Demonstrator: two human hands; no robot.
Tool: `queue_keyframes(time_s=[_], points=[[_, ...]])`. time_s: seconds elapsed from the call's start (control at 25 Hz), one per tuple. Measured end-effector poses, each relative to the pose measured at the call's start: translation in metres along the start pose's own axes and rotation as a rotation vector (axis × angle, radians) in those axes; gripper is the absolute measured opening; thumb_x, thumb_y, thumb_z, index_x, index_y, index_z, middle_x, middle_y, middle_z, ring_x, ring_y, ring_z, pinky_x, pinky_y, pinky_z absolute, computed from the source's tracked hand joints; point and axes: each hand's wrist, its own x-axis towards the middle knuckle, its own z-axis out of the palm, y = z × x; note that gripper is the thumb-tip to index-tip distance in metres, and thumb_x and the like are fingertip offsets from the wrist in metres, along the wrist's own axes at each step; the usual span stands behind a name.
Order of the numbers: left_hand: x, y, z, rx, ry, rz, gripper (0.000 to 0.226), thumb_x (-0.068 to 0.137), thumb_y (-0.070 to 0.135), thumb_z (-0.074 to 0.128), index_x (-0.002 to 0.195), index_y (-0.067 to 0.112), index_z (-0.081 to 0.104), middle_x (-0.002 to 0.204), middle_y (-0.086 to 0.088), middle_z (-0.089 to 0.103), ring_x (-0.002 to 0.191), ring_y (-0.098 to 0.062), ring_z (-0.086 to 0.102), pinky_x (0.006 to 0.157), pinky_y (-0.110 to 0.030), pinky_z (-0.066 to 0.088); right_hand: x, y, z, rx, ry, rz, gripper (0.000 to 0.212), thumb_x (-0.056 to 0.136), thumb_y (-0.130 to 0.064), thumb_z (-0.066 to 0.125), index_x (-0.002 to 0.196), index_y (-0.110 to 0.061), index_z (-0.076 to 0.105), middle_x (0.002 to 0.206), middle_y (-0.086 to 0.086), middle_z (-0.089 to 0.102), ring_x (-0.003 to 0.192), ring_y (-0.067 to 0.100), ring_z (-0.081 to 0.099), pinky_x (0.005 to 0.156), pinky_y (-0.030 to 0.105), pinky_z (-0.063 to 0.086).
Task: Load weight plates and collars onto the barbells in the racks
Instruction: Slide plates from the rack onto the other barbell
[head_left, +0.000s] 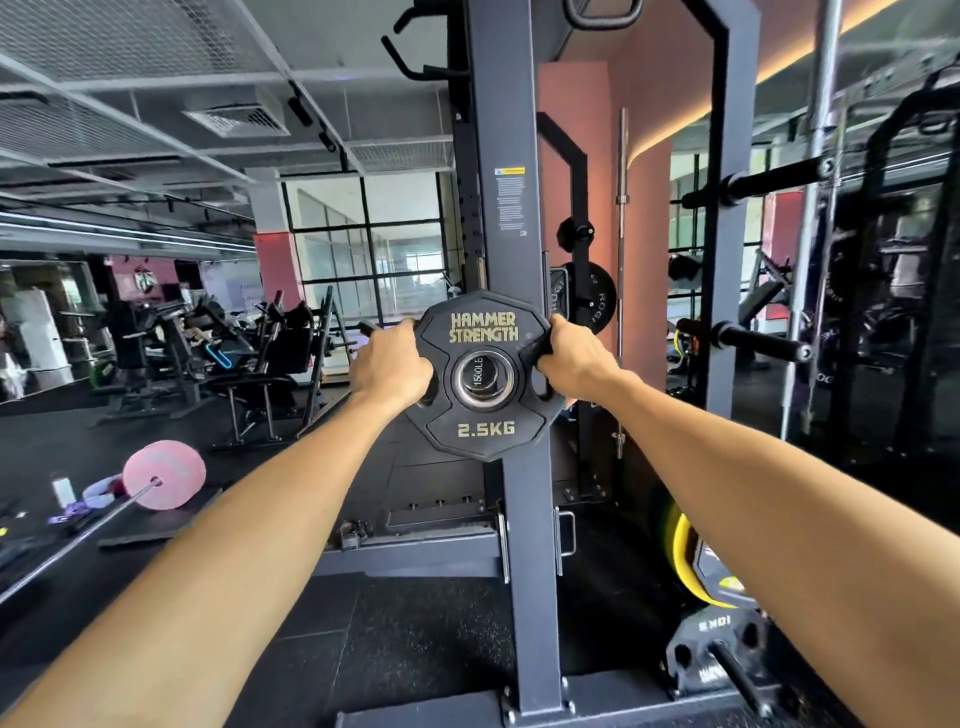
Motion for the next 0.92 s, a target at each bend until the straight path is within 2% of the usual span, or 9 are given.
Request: queue_keyframes(time_s=[0.12, 0.2, 0.32, 0.44, 0.52, 0.64, 0.68, 0.8, 0.92], points=[[-0.005, 0.015, -0.005, -0.003, -0.003, 0.043, 0.046, 0.081, -0.001, 0.049, 0.126, 0.007, 0.053, 0.096, -0.015, 0.064, 0.084, -0.034, 0.059, 0.066, -0.036, 0.045, -0.006, 0.009, -0.018, 0.001, -0.008, -0.005, 0.024, 0.082, -0.007, 0.050, 0.105, -0.007, 0.046, 0.111, 0.020, 0.061, 0.099, 0.040, 0.058, 0.084, 0.045, 0.050], [-0.004, 0.031, -0.006, 0.014, 0.008, 0.079, 0.044, 0.082, 0.001, 0.050, 0.125, 0.007, 0.053, 0.093, -0.015, 0.064, 0.088, -0.036, 0.062, 0.066, -0.035, 0.041, -0.006, 0.019, -0.033, -0.009, -0.003, -0.002, 0.022, 0.081, -0.007, 0.050, 0.103, -0.008, 0.044, 0.108, 0.019, 0.061, 0.096, 0.040, 0.058, 0.082, 0.045, 0.050], [0.004, 0.061, -0.006, 0.032, 0.017, 0.112, 0.042, 0.082, 0.004, 0.052, 0.123, 0.008, 0.055, 0.082, -0.009, 0.057, 0.082, -0.034, 0.060, 0.066, -0.034, 0.042, 0.000, 0.040, -0.055, -0.021, 0.018, 0.004, 0.024, 0.082, -0.008, 0.051, 0.105, -0.005, 0.047, 0.109, 0.020, 0.061, 0.095, 0.041, 0.059, 0.083, 0.046, 0.051], [0.016, 0.105, 0.005, 0.026, 0.020, 0.122, 0.040, 0.080, 0.004, 0.052, 0.120, 0.009, 0.055, 0.079, -0.008, 0.055, 0.084, -0.033, 0.062, 0.067, -0.035, 0.045, 0.009, 0.074, -0.085, -0.022, 0.032, -0.003, 0.021, 0.082, -0.007, 0.050, 0.103, -0.006, 0.047, 0.106, 0.018, 0.061, 0.091, 0.038, 0.061, 0.080, 0.046, 0.052], [0.022, 0.140, 0.017, 0.023, 0.029, 0.139, 0.048, 0.080, 0.004, 0.052, 0.128, 0.010, 0.053, 0.086, -0.011, 0.061, 0.088, -0.035, 0.063, 0.072, -0.037, 0.051, 0.017, 0.103, -0.107, -0.040, 0.050, -0.019, 0.017, 0.082, -0.009, 0.050, 0.098, -0.009, 0.046, 0.106, 0.017, 0.062, 0.091, 0.036, 0.060, 0.081, 0.047, 0.052], [0.033, 0.195, 0.040, 0.004, 0.053, 0.154, 0.057, 0.083, 0.004, 0.052, 0.139, 0.015, 0.049, 0.114, -0.016, 0.066, 0.104, -0.037, 0.062, 0.079, -0.038, 0.049, 0.031, 0.151, -0.140, -0.076, 0.068, -0.030, 0.014, 0.082, -0.011, 0.052, 0.094, -0.010, 0.045, 0.102, 0.015, 0.062, 0.087, 0.035, 0.060, 0.079, 0.046, 0.054], [0.036, 0.211, 0.046, -0.007, 0.064, 0.158, 0.057, 0.083, 0.004, 0.052, 0.138, 0.016, 0.049, 0.117, -0.016, 0.065, 0.106, -0.037, 0.061, 0.080, -0.038, 0.048, 0.035, 0.165, -0.150, -0.077, 0.069, -0.031, 0.015, 0.082, -0.011, 0.052, 0.095, -0.010, 0.046, 0.102, 0.015, 0.062, 0.087, 0.036, 0.061, 0.079, 0.047, 0.054], [0.047, 0.263, 0.071, -0.044, 0.087, 0.143, 0.046, 0.083, 0.005, 0.053, 0.128, 0.014, 0.055, 0.114, -0.017, 0.065, 0.104, -0.038, 0.061, 0.083, -0.040, 0.048, 0.054, 0.213, -0.180, -0.093, 0.072, -0.040, 0.020, 0.083, -0.011, 0.053, 0.102, -0.006, 0.047, 0.106, 0.018, 0.062, 0.089, 0.036, 0.061, 0.081, 0.049, 0.053], [0.059, 0.303, 0.090, -0.058, 0.087, 0.146, 0.041, 0.084, 0.002, 0.054, 0.124, 0.011, 0.056, 0.112, -0.018, 0.064, 0.105, -0.038, 0.059, 0.086, -0.042, 0.045, 0.071, 0.252, -0.200, -0.083, 0.059, -0.034, 0.019, 0.082, -0.013, 0.053, 0.099, -0.008, 0.045, 0.106, 0.018, 0.062, 0.089, 0.037, 0.062, 0.080, 0.049, 0.054]])
